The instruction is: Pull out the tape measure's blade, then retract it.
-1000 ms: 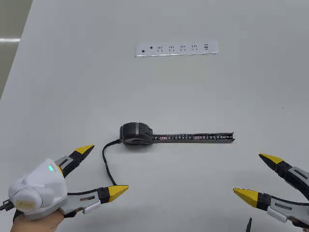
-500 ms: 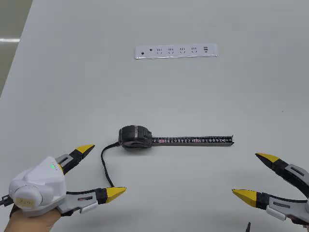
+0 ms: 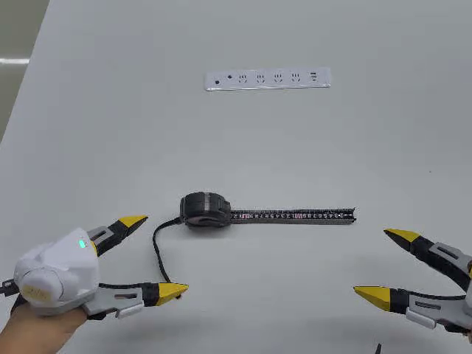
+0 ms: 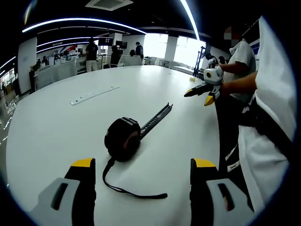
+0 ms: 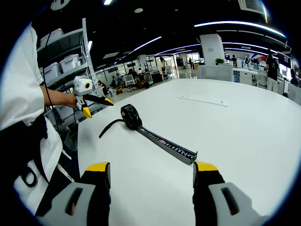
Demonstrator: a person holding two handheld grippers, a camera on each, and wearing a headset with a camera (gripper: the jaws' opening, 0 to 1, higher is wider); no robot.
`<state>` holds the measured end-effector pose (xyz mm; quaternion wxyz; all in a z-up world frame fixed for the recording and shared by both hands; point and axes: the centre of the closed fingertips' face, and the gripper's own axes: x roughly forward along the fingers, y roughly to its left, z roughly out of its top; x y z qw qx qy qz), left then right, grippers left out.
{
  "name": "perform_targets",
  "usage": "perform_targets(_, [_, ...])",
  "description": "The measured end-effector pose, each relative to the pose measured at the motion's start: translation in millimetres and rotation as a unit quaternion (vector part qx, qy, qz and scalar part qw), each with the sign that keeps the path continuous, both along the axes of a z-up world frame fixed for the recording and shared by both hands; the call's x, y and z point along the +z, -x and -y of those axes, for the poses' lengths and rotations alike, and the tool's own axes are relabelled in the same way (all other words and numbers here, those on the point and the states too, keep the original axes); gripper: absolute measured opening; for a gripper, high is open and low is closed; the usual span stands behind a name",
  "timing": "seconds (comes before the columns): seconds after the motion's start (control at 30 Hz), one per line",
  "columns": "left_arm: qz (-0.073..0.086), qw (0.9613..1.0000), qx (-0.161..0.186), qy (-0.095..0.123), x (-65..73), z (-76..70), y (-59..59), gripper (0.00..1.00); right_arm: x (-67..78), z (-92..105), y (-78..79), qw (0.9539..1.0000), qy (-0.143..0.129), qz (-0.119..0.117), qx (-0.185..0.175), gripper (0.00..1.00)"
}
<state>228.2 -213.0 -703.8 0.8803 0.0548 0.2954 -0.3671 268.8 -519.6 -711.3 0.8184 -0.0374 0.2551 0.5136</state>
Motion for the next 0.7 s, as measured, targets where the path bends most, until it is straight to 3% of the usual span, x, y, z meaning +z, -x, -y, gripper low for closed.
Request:
perform_targets(0.47, [-0.006, 0.9989, -0.041, -0.02, -5.8, 2.0, -9.4, 0.82, -7.5, -4.9, -2.6, 0.9994, 0.02, 0.0, 0.029, 0.71])
perform_targets(0.7, [-0.009, 0.9987, -0.045, -0.023, -8.5, 6.5, -17.3, 0.83, -10.8, -6.3, -6.5, 0.9989, 0.027, 0.0, 0.038, 0.71])
